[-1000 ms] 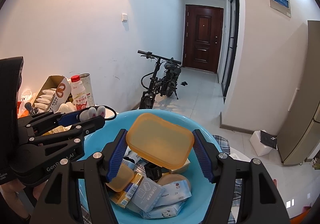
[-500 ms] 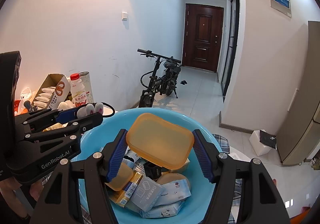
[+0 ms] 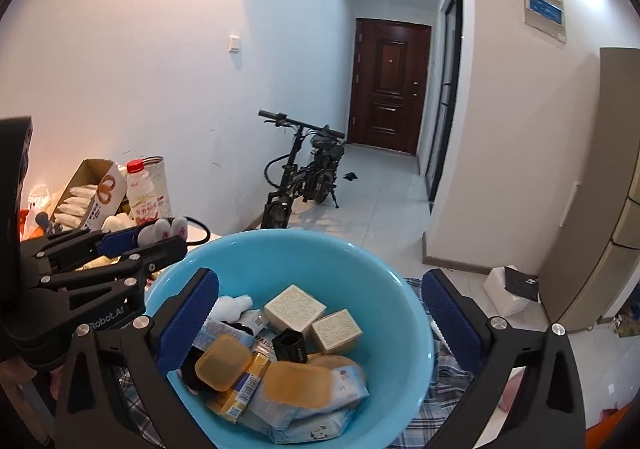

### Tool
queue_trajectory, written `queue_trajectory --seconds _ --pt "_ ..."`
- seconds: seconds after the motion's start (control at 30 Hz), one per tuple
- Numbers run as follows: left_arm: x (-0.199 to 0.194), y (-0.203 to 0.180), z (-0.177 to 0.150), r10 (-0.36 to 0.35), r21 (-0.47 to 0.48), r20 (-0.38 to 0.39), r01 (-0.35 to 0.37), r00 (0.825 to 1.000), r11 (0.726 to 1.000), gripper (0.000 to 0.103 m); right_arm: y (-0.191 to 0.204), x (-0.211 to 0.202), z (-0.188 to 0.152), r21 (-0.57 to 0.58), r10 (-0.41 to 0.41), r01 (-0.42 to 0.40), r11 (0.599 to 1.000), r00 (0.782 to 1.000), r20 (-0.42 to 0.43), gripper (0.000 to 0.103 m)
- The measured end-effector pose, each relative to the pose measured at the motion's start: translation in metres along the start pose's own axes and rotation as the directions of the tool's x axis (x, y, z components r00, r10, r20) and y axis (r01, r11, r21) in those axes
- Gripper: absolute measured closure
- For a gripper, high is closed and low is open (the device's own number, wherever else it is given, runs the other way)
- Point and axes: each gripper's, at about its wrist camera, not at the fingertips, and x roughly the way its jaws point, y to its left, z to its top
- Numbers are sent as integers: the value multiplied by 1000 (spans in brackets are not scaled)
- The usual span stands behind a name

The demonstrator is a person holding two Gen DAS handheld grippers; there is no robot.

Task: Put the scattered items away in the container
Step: 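Hold the plush toy and the orange soap dish above the basin with both grippers, then open the left gripper to drop the white plush toy into the basin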

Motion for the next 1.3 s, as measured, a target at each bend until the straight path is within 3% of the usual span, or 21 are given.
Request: queue_trajectory --seconds 1.3 --pt "-5 -2 2 -17 -1 5 17 1000 1000 72 8 -11 0 -16 -29 29 999 1000 -1 0"
